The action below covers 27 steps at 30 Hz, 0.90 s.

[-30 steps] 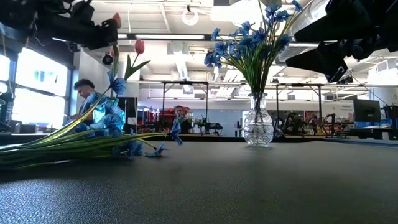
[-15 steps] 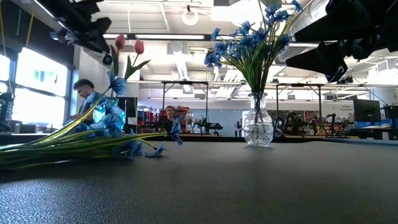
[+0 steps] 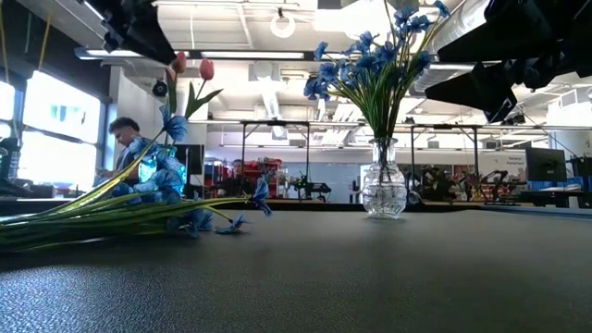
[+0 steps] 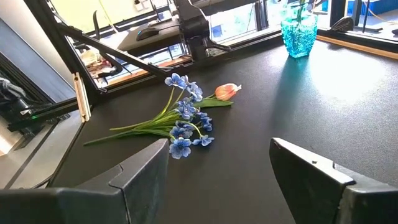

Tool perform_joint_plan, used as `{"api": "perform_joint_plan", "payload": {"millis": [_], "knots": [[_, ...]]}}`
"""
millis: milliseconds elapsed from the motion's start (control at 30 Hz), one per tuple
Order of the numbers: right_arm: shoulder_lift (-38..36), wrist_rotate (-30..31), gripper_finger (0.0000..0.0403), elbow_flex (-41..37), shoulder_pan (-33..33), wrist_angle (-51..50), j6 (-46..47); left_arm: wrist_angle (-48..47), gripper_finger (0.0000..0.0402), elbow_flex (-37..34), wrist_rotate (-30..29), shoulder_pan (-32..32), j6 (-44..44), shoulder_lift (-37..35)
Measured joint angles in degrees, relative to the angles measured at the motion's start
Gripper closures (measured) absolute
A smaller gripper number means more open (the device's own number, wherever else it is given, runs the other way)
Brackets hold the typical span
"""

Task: Sort flowers into vase by color
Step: Put the blue flowers into the transparent vase

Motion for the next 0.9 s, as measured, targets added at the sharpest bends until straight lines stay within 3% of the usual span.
{"api": "perform_joint_plan", "payload": {"millis": [200, 467, 600, 700, 900], "knots": [[0.0, 0.0, 0.0128, 0.0, 0.0, 0.0, 0.0, -3.4, 0.0341, -0.1, -3.1, -15.7, -12.8, 11.5], [0.0, 0.0, 0.0128, 0.0, 0.0, -0.5, 0.0, -7.7, 0.0355, -0.1, 4.6, -34.8, -40.5, 28.3], [0.0, 0.0, 0.0128, 0.0, 0.0, -0.7, 0.0, -1.4, 0.0355, -0.1, 7.8, -42.8, -51.1, 35.5], [0.0, 0.0, 0.0128, 0.0, 0.0, -0.7, -0.5, 7.4, 0.0350, -0.1, 10.2, -46.9, -54.2, 40.4], [0.0, 0.0, 0.0128, 0.0, 0.0, -0.8, -2.2, 20.5, 0.0311, 0.0, 11.8, -48.3, -58.7, 47.4]]}}
